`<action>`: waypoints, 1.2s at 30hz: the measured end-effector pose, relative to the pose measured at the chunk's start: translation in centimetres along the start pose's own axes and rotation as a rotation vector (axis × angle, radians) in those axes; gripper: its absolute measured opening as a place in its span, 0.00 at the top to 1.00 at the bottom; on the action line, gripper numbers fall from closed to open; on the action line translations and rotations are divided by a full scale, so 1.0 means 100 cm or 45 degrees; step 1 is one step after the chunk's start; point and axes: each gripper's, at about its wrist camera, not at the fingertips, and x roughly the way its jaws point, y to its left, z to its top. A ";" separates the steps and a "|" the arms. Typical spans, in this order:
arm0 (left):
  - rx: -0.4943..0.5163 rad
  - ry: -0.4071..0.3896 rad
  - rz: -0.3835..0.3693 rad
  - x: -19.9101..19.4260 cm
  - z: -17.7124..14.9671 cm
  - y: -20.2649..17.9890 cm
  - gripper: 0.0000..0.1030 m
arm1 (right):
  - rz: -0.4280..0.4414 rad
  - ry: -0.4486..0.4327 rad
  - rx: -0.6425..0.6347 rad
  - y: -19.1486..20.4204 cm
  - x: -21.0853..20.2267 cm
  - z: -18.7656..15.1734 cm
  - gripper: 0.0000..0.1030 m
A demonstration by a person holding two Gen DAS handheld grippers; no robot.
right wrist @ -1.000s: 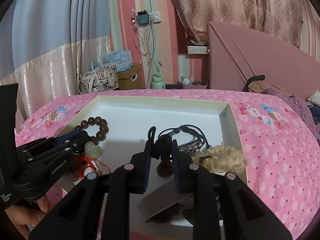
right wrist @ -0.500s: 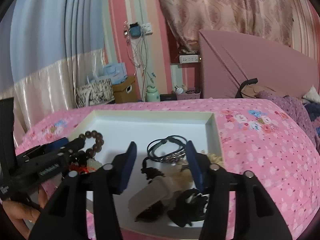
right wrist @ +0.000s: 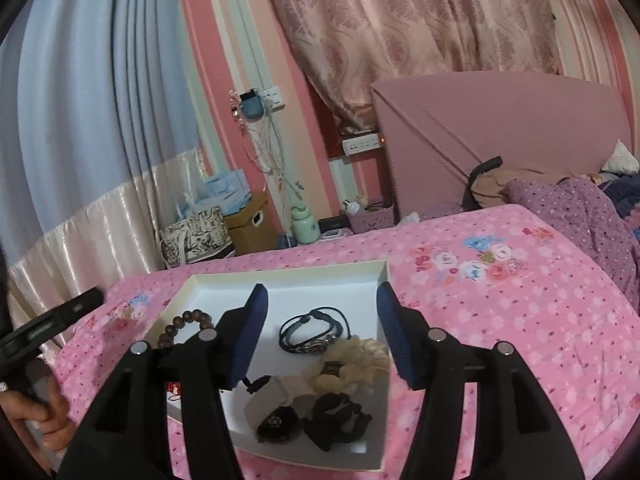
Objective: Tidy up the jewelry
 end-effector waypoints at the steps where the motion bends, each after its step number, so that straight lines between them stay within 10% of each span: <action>1: 0.026 -0.009 0.017 -0.010 -0.003 0.002 0.31 | 0.004 0.002 0.009 -0.001 -0.001 0.000 0.45; 10: 0.161 -0.068 0.110 -0.089 -0.039 0.023 0.17 | 0.021 0.059 -0.117 0.032 -0.022 -0.010 0.40; 17: 0.205 -0.133 0.175 -0.120 -0.083 0.034 0.03 | -0.041 0.216 -0.346 0.044 -0.062 -0.085 0.31; 36: 0.059 -0.116 0.183 -0.134 -0.146 0.053 0.03 | -0.124 0.018 -0.359 0.040 -0.127 -0.137 0.16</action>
